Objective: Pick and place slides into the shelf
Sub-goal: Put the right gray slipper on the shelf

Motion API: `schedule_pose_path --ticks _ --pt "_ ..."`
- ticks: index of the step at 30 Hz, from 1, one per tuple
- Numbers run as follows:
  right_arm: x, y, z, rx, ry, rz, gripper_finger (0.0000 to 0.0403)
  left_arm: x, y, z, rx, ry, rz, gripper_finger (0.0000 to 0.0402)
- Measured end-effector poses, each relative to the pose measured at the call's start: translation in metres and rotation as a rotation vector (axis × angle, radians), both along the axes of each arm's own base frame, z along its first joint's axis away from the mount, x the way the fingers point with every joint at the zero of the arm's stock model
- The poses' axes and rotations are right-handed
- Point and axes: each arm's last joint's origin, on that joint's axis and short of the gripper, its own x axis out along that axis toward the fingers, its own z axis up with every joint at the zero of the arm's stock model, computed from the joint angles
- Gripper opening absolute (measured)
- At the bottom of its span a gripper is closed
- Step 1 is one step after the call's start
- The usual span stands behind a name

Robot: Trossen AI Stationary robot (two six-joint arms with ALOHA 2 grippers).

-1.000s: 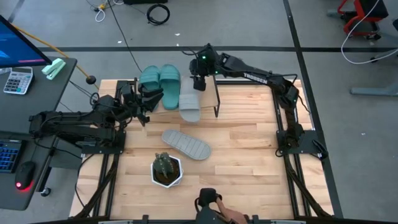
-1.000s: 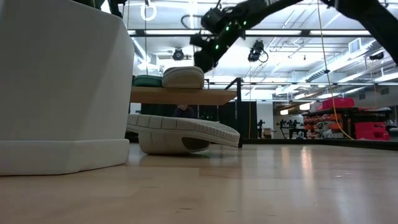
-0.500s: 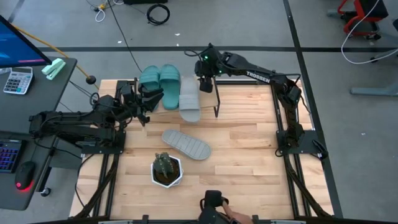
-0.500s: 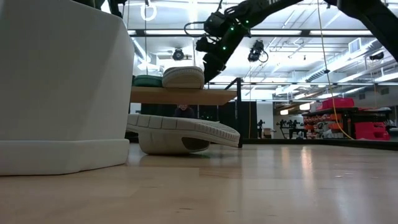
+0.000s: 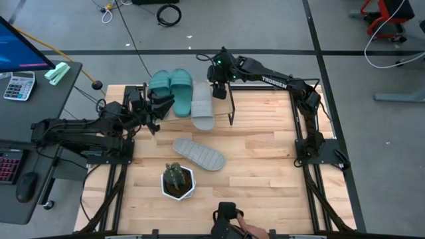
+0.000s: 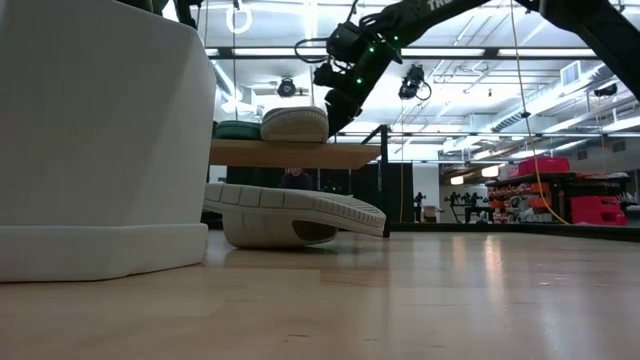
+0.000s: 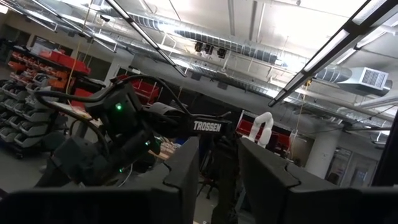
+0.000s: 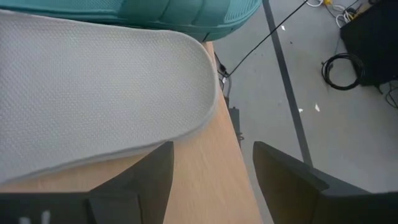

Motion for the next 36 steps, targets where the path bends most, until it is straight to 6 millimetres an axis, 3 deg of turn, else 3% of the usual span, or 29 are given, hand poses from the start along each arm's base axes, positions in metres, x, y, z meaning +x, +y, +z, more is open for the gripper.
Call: schedule_pose_path --ticks 17,36 --pt "0.003 0.001 -0.013 0.017 0.008 0.009 0.0225 -0.001 -0.001 0.003 0.010 -0.031 -0.016 0.0117" --pt "0.009 0.001 -0.009 0.043 -0.077 0.043 0.0225 -0.001 -0.007 0.005 0.020 -0.050 -0.059 0.0113"
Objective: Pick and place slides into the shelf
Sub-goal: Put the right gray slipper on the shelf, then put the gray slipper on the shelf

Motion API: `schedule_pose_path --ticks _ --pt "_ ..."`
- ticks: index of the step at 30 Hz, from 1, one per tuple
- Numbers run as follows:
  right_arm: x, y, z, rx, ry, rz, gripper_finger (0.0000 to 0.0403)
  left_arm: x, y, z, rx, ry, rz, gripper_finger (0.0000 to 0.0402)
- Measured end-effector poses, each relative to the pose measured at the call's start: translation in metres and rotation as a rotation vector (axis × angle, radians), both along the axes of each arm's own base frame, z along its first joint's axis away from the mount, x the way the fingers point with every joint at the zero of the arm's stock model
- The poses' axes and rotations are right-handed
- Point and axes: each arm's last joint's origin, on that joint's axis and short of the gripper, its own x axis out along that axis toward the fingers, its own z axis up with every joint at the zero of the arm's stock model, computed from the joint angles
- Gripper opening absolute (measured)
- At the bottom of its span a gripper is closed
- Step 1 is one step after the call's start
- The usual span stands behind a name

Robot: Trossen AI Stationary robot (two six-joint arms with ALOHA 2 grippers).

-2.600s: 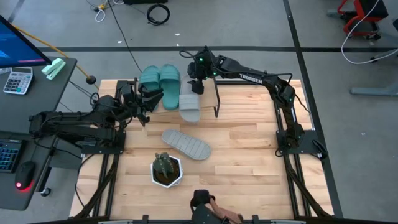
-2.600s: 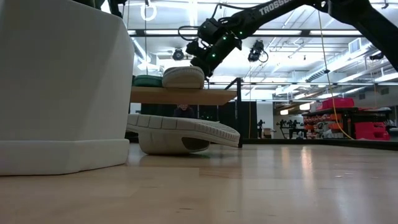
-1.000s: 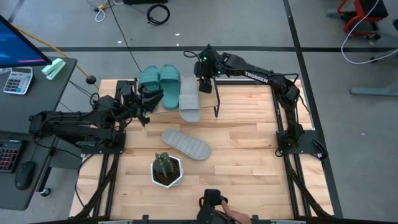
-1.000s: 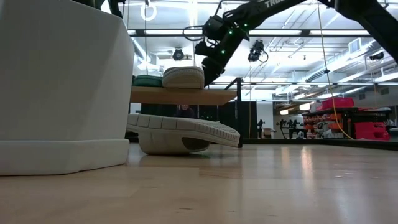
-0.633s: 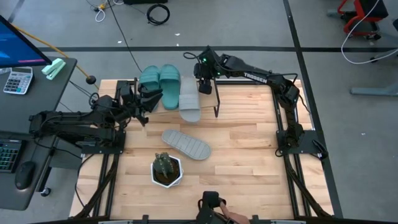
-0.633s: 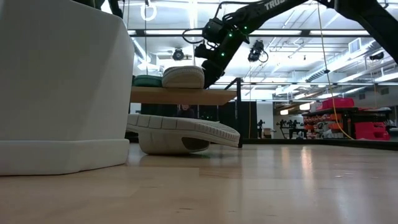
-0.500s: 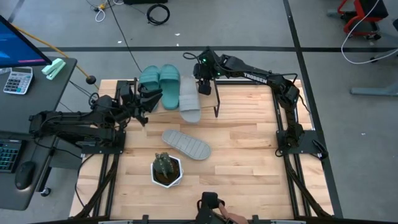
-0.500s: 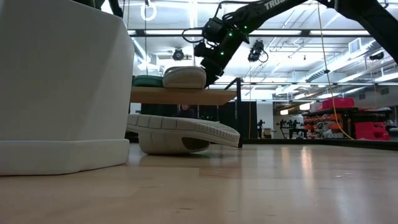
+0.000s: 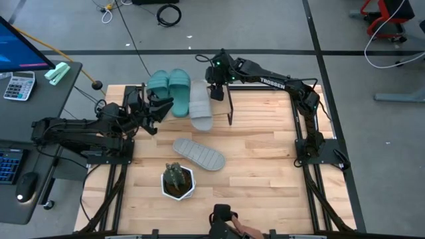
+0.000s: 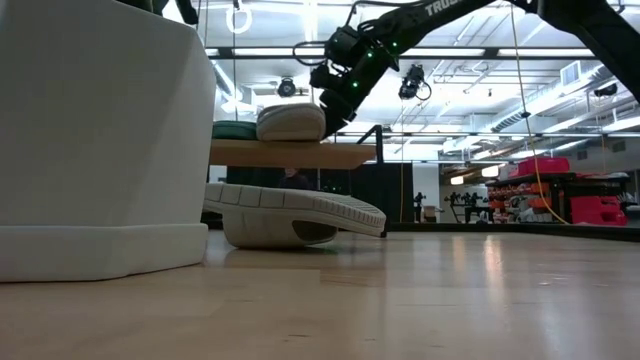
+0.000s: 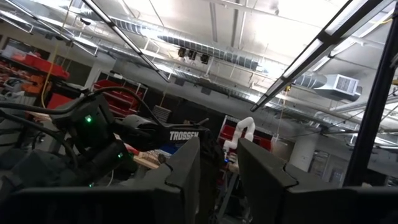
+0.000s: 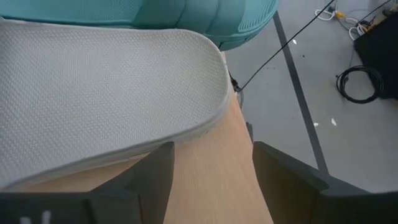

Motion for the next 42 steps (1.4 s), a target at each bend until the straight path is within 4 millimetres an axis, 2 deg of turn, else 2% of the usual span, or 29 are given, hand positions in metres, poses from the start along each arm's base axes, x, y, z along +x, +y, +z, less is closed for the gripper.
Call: schedule_pose_path --ticks 11,15,19,23,27,30,36,39,42 --pt "-0.002 -0.002 0.000 -0.045 0.037 -0.068 0.0238 0.000 0.000 0.000 0.001 0.001 0.001 0.0119" --pt "-0.006 0.006 0.004 0.010 0.056 -0.104 0.0238 0.000 0.000 0.000 0.003 0.002 0.002 0.0115" --pt "-0.022 0.027 0.023 0.166 0.080 -0.148 0.0236 0.000 0.000 0.000 0.021 0.008 0.012 0.0117" --pt "-0.041 0.048 0.037 0.196 0.152 -0.143 0.0232 0.000 0.001 -0.001 0.016 0.013 0.033 0.0119" --pt "-0.070 0.064 0.049 0.249 0.142 -0.200 0.0224 0.000 0.001 -0.001 0.036 0.024 0.047 0.0113" --pt "-0.100 0.081 0.043 0.314 0.148 -0.249 0.0218 0.000 0.001 -0.001 0.037 0.027 0.052 0.0113" --pt "-0.160 0.130 0.010 0.503 0.061 -0.393 0.0213 0.001 0.002 -0.003 0.029 0.048 0.055 0.0120" --pt "-0.178 0.153 -0.012 0.645 -0.070 -0.452 0.0213 0.001 0.003 -0.003 0.028 0.049 0.061 0.0123" --pt "-0.185 0.175 -0.035 0.791 -0.200 -0.479 0.0213 0.001 0.006 -0.003 0.021 0.047 0.077 0.0122"
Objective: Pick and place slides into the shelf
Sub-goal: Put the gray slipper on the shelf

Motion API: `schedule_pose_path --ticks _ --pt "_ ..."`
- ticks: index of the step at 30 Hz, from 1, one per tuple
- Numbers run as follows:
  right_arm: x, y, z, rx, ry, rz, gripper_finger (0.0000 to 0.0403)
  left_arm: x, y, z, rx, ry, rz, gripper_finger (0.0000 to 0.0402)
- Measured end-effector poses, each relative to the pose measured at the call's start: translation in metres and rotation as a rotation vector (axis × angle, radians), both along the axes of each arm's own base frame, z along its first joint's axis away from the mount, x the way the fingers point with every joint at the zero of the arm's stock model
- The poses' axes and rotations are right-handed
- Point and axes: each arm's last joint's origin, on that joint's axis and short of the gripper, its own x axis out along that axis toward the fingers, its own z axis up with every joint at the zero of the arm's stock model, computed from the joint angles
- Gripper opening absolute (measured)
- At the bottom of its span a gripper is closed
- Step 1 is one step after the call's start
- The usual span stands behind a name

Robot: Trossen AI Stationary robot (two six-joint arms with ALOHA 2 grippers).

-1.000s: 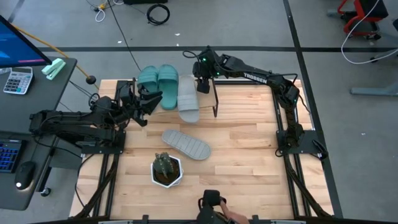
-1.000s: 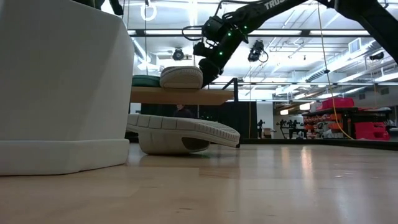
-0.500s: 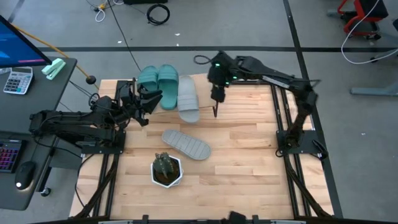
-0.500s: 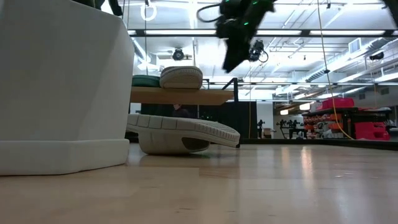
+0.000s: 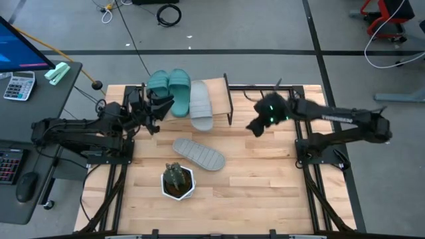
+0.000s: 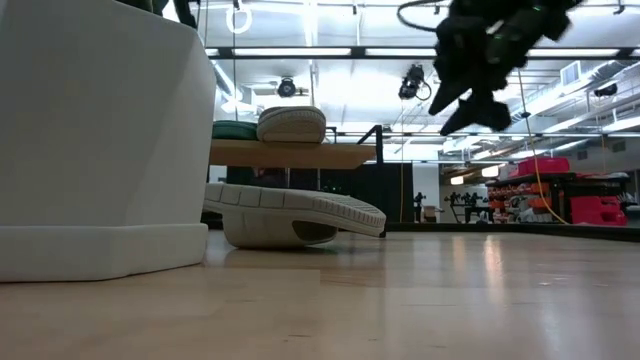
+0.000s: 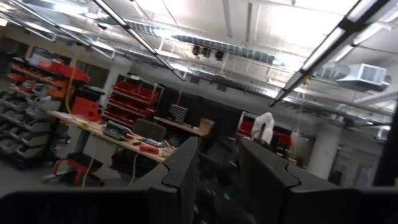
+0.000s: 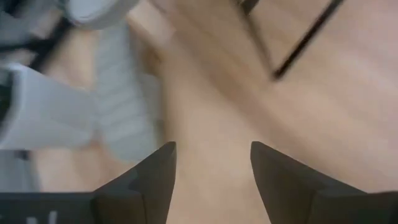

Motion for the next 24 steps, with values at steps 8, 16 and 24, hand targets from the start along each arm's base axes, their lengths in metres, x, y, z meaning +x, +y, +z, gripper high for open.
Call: schedule_pose_path --ticks 8,16,24 --pt "0.004 0.035 -0.061 0.203 -0.092 -0.052 0.0213 -0.001 0.008 0.000 -0.035 -0.018 -0.006 0.0121" --pt "0.030 0.044 -0.084 0.221 -0.166 -0.007 0.0213 -0.002 0.012 0.000 -0.054 -0.026 -0.033 0.0126" --pt "0.054 0.042 -0.100 0.160 -0.182 0.067 0.0226 -0.001 0.011 0.000 -0.069 -0.032 -0.075 0.0128"
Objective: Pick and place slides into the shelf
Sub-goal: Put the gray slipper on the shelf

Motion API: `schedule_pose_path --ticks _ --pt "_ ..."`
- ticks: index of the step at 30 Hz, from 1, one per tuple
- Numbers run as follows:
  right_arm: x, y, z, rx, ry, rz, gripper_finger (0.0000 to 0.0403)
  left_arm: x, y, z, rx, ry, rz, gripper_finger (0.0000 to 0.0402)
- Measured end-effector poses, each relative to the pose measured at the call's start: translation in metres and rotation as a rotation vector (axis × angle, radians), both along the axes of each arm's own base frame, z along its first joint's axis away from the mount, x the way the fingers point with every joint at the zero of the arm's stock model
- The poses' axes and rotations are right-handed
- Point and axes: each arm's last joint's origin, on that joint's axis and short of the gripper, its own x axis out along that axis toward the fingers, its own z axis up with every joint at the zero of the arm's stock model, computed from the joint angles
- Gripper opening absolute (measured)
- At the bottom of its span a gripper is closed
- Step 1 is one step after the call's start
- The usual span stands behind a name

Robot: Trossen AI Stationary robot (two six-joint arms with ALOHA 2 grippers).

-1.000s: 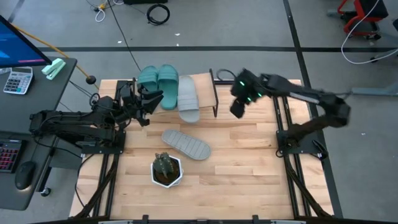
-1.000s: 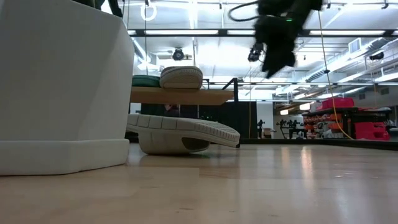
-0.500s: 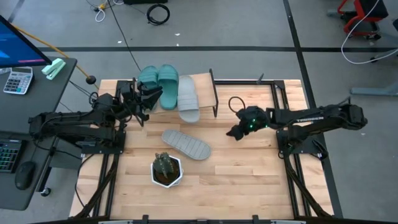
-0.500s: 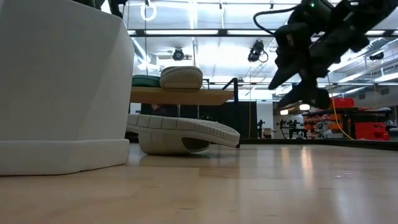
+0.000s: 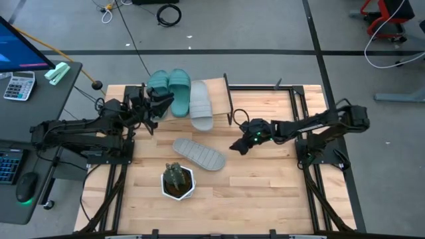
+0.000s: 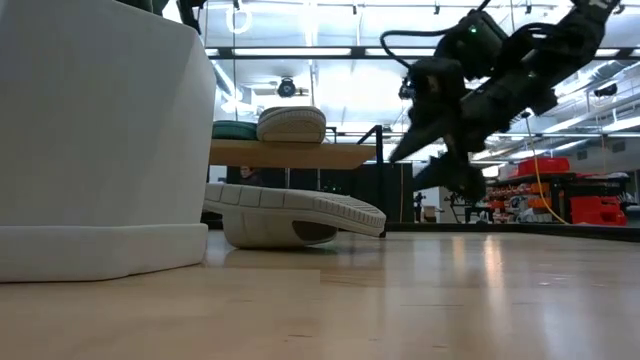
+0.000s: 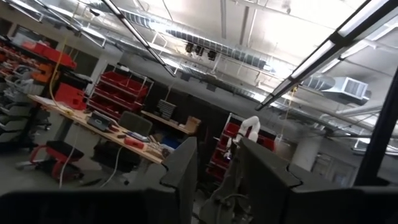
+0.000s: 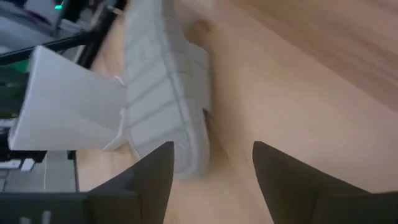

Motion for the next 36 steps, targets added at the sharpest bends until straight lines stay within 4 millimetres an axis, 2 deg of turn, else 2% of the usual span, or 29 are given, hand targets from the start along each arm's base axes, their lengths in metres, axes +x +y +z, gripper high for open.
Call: schedule_pose_path --ticks 14,24,31,36 --pt "0.025 0.023 -0.031 -0.039 -0.004 0.088 0.0240 0.000 -0.001 0.000 -0.002 -0.002 -0.042 0.0126" --pt "0.032 0.022 -0.042 -0.081 -0.021 0.059 0.0240 0.000 -0.001 0.000 0.000 0.001 -0.045 0.0134" --pt "0.068 0.024 -0.042 -0.060 -0.062 0.168 0.0239 0.001 -0.001 -0.001 -0.003 0.010 -0.045 0.0135" --pt "0.088 0.026 -0.053 -0.037 -0.038 0.249 0.0233 0.001 -0.001 -0.001 -0.009 0.012 -0.048 0.0133"
